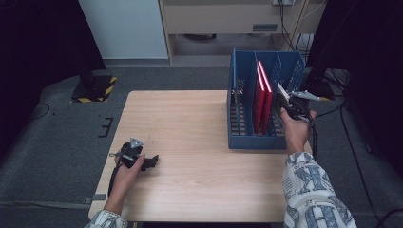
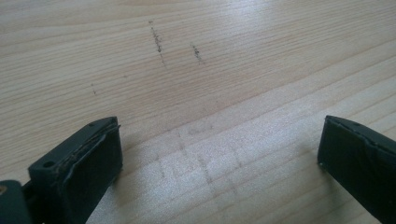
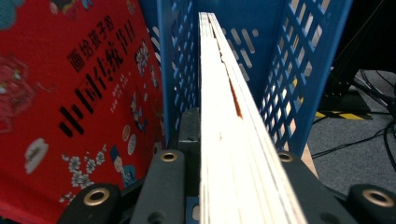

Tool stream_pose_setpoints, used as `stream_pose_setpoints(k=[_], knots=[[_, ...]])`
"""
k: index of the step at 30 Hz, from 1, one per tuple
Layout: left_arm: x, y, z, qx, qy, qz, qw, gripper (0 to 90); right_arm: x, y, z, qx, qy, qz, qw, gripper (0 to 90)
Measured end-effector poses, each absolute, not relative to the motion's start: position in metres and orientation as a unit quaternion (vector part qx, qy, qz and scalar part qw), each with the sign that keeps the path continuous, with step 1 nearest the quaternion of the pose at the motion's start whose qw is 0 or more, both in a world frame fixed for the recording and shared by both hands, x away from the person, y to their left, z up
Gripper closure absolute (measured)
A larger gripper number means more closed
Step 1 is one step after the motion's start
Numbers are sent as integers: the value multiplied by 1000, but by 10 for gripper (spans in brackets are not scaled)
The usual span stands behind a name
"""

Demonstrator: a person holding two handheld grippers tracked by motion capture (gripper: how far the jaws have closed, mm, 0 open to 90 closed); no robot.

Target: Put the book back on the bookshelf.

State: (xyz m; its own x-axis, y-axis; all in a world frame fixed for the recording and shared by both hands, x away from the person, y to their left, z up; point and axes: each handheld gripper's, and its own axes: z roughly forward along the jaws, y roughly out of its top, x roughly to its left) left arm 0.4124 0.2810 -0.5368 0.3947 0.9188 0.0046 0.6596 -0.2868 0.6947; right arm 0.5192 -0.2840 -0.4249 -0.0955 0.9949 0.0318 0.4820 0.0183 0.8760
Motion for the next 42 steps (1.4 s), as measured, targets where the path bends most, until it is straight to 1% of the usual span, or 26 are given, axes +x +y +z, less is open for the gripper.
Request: stream_pose_setpoints(k=[23,28,34,42], knots=[[413,281,-537,776,507,208,312,0,530,-277,-445,597,644,361,314,756],[413,281,-537,776,507,208,312,0,529,-275,-445,591,651,354,318,754],[413,281,-537,776,507,207,312,0,526,-279,-449,594,659,345,307,751],[413,281,-537,776,507,207,312,0,522,-280,-455,593,667,333,303,748]])
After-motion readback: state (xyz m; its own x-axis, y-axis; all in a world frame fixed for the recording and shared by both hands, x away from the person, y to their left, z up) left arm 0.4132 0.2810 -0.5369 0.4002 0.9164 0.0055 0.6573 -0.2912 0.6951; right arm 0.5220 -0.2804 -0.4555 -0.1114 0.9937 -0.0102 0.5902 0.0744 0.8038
